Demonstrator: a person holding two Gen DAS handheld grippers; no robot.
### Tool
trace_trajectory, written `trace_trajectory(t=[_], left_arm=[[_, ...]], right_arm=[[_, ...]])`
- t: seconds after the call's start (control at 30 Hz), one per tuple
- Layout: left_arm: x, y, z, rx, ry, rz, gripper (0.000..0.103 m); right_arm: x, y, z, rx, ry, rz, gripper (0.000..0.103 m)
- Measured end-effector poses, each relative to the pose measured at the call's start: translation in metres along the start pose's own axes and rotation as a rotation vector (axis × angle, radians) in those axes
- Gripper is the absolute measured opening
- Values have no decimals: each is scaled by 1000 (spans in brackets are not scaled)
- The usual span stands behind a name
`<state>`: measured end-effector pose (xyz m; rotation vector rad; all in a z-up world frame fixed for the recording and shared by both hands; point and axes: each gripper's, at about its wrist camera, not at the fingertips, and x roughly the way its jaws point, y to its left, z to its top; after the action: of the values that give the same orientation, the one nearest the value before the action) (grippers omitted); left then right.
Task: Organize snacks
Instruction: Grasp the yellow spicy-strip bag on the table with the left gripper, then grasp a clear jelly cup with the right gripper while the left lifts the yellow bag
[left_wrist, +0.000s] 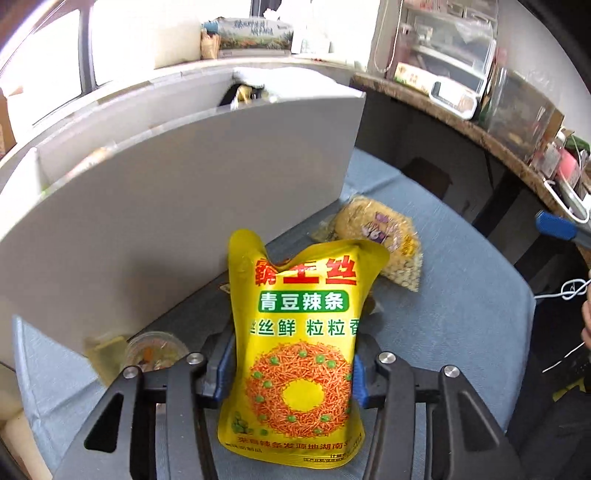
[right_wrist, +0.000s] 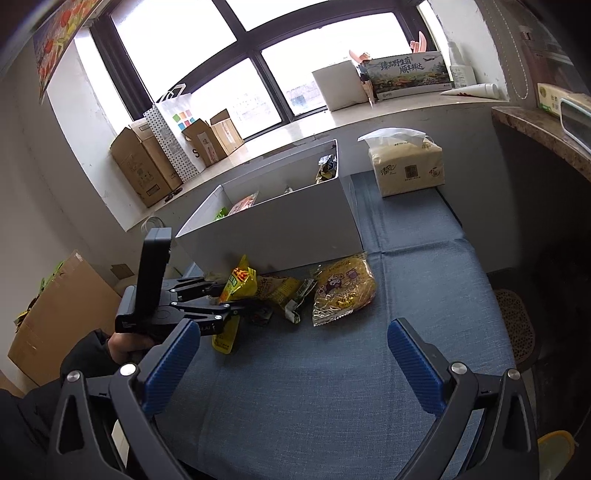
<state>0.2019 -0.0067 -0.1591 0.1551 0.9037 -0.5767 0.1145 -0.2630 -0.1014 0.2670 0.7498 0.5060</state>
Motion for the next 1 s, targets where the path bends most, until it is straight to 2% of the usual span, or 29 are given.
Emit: trace_trajectory(t=[0.23, 0.37, 0.57, 0.67, 0.77, 1.0], left_arm=[[-55, -7, -4, -6, -112, 42, 53], [-97, -8, -24, -29, -166, 142, 54], [-150, 0, -67, -135, -195, 232, 54], [-165, 5, -86, -191, -206, 255, 54], [-176, 8, -103, -231, -223, 270, 54], [-184, 17, -127, -300, -231, 290, 54]], right_arm=[[10, 7, -2, 2, 22, 27, 103], [31, 22, -2, -69, 56, 45, 103], [91, 66, 8, -236, 146, 118, 103], [124, 96, 13, -336, 180, 148, 103], [161, 116, 17, -370, 217, 174, 103], [237, 138, 14, -419, 296, 103, 103]])
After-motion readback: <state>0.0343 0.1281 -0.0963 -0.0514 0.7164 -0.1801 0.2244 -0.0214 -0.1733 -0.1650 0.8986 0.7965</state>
